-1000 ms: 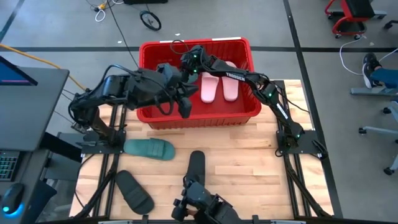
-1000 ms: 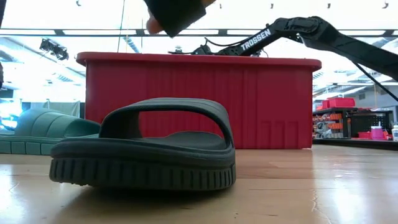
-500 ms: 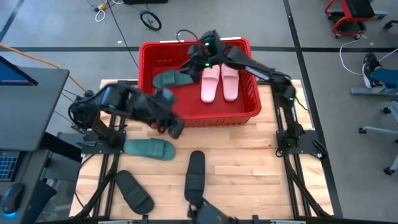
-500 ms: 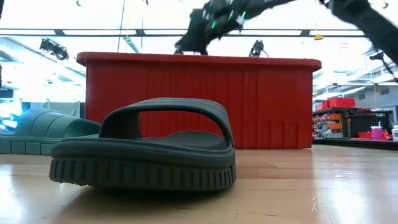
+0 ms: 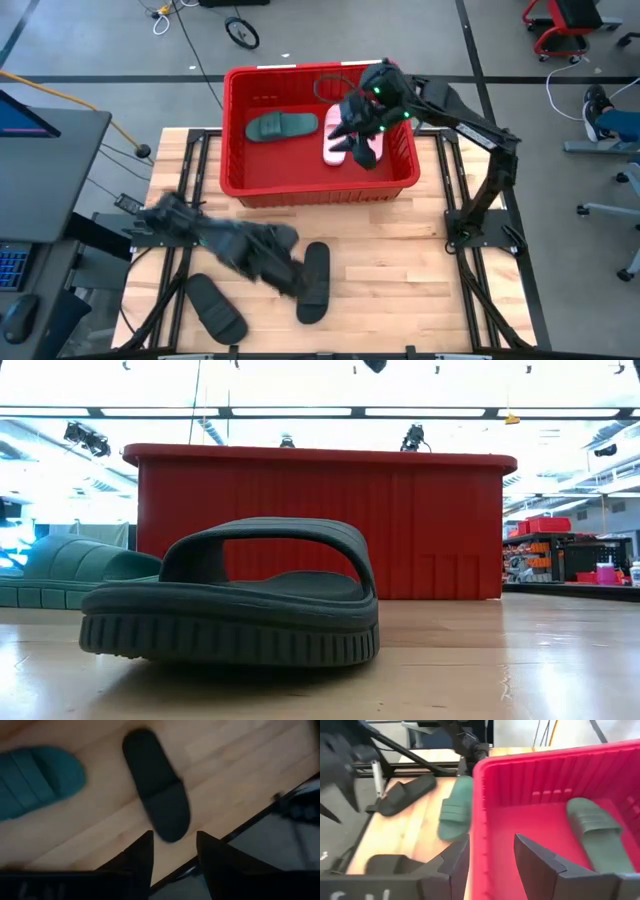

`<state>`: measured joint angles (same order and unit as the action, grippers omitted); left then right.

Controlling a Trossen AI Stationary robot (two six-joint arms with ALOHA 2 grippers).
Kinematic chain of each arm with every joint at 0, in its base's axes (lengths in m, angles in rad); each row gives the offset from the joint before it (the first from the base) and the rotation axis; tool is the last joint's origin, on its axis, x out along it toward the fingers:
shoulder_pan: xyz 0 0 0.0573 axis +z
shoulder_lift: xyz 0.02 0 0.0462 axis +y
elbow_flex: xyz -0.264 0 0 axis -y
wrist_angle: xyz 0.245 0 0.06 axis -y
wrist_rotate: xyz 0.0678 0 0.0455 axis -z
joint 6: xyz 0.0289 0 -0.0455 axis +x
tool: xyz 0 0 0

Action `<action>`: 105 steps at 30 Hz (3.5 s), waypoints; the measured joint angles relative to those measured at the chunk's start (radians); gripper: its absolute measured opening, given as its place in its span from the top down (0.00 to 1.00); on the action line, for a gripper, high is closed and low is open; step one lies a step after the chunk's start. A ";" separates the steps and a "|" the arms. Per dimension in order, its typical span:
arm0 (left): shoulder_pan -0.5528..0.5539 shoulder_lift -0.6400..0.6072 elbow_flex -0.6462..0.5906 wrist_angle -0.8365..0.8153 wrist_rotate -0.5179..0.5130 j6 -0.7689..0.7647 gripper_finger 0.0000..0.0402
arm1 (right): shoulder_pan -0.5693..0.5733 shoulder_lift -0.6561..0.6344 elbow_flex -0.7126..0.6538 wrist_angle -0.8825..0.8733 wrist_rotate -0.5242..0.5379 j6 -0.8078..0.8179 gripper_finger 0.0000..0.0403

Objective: Pick and place slides into bin
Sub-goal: Put the green slide into the red container

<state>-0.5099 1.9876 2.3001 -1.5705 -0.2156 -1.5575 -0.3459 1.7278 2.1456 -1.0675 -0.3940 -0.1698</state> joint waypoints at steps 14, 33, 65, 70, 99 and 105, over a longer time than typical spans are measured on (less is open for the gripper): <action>-0.099 0.019 0.001 -0.001 -0.173 -0.058 0.64 | 0.273 -0.024 -0.001 -0.108 0.031 0.095 0.60; -0.122 -0.164 -0.132 0.000 -0.105 -0.178 0.71 | 0.414 -0.022 -0.001 -0.239 0.081 0.056 0.60; 0.031 -0.531 -1.280 0.426 -0.068 -0.517 0.76 | 0.414 -0.022 -0.089 -0.271 0.079 0.039 0.60; 0.043 -0.531 -1.308 0.434 -0.068 -0.470 0.70 | 0.414 -0.022 -0.165 -0.271 0.079 0.038 0.60; 0.212 -0.531 -1.421 0.974 0.015 -0.028 0.97 | 0.414 -0.021 -0.294 -0.244 0.080 0.038 0.60; 0.208 -0.529 -1.343 1.018 0.035 0.091 0.98 | 0.414 -0.026 -0.294 -0.246 0.080 0.046 0.60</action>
<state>-0.3023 1.4590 0.9572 -0.5525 -0.1811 -1.4664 0.0685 1.7019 1.8511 -1.3134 -0.3141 -0.1234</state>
